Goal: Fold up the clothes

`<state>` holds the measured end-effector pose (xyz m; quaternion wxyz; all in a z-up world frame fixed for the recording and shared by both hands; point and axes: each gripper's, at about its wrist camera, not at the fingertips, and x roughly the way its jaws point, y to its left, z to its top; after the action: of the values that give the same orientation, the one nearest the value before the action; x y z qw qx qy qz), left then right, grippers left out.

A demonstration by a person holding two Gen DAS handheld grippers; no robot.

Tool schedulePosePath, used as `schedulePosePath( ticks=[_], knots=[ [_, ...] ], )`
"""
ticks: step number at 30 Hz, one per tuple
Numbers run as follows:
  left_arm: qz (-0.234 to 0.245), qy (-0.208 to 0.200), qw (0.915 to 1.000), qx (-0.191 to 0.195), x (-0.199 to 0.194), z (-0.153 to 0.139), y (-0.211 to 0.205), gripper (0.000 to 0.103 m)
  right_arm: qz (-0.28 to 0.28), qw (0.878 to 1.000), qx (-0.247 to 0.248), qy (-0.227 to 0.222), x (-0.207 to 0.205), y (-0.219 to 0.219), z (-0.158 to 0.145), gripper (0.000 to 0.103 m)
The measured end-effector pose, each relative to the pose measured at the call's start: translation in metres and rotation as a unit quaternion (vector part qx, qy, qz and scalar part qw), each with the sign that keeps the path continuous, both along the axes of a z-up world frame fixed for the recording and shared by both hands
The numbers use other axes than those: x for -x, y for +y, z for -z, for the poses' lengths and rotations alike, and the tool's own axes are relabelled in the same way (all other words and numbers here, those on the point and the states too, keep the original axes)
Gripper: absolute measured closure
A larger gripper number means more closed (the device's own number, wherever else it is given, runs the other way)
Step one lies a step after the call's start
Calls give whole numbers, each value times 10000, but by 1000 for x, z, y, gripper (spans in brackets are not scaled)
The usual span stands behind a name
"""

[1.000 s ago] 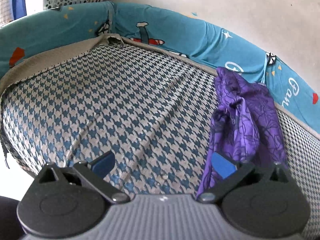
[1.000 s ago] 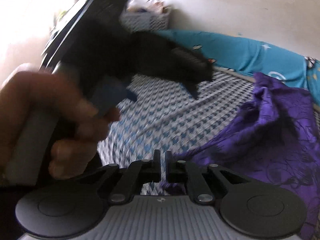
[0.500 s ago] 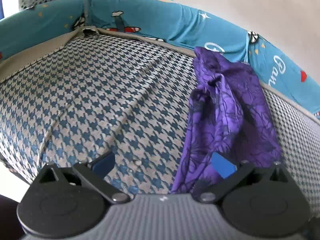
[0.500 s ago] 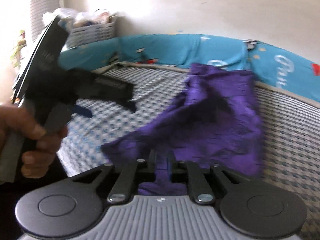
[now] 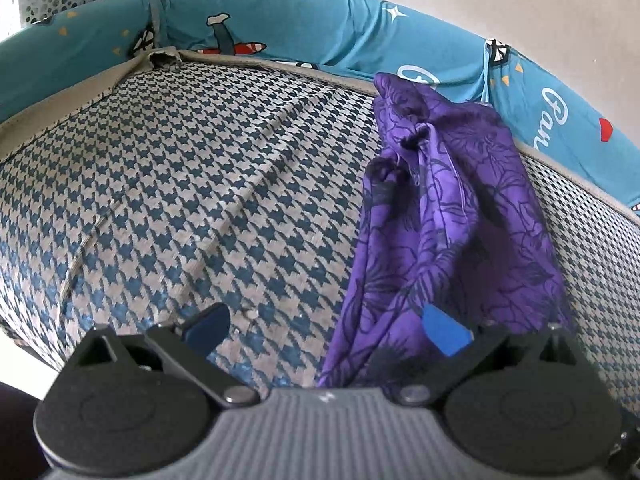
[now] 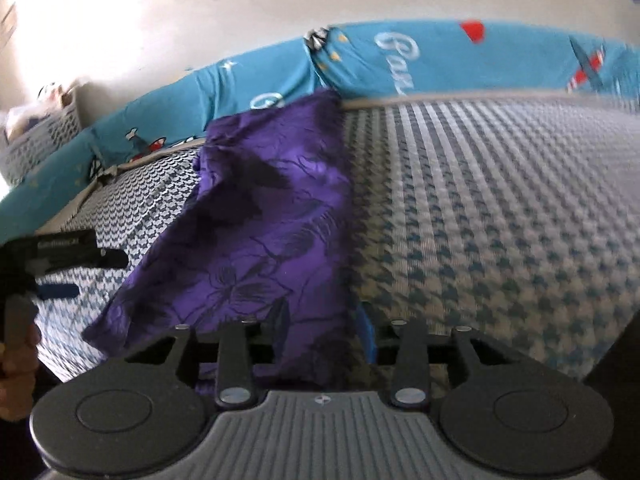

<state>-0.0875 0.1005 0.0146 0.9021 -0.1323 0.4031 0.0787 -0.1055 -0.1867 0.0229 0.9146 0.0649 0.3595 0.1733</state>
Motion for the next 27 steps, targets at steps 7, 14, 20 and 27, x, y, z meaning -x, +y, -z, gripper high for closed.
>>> schedulePosePath(
  ticks=[7, 14, 20, 27],
  knots=[
    [-4, 22, 10000, -7, 0, 2, -2, 0, 61, 9975, -417, 561, -5, -6, 14, 55],
    [72, 76, 9999, -52, -1, 5, -6, 0, 33, 9975, -405, 583, -6, 2, 24, 66],
    [99, 68, 9999, -74, -3, 5, -8, 0, 5, 9997, -23, 227, 3, 9, 14, 92],
    [147, -74, 9998, 105, -7, 0, -8, 0, -95, 9997, 242, 19, 21, 6, -1, 93]
  ],
)
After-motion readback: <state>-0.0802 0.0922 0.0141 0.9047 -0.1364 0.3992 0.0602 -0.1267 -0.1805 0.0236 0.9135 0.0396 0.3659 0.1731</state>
